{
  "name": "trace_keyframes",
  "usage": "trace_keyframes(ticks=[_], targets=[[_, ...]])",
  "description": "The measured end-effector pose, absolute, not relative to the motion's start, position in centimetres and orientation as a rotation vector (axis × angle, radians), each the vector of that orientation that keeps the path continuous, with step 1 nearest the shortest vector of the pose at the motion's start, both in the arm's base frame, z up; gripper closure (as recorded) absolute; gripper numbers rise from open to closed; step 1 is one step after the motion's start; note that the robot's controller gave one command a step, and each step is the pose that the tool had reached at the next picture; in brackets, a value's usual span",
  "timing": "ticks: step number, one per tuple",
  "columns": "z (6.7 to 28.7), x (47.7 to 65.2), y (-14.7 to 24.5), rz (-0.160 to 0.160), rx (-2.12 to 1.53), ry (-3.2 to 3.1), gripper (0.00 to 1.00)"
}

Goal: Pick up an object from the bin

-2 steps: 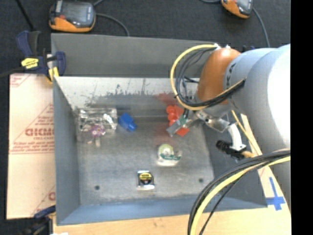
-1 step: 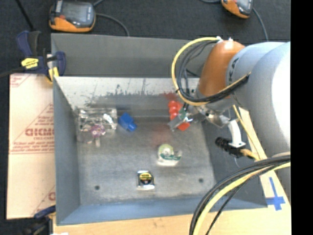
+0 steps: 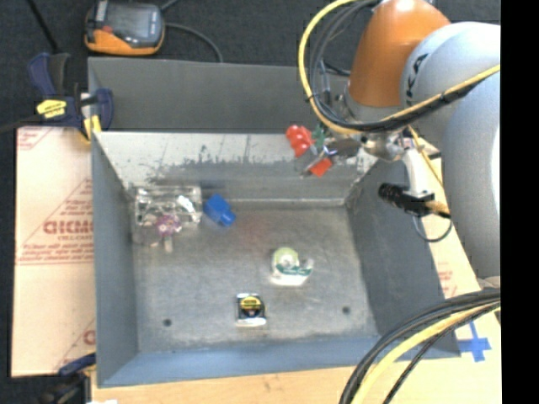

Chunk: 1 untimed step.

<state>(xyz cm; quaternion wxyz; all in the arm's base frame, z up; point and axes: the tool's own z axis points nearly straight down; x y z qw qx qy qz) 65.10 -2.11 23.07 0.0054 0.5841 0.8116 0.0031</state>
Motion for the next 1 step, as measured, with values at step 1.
trace_keyframes(ticks=[1], targets=[[19.43,65.37,-9.46,-0.010,1.875,2.520,1.00]])
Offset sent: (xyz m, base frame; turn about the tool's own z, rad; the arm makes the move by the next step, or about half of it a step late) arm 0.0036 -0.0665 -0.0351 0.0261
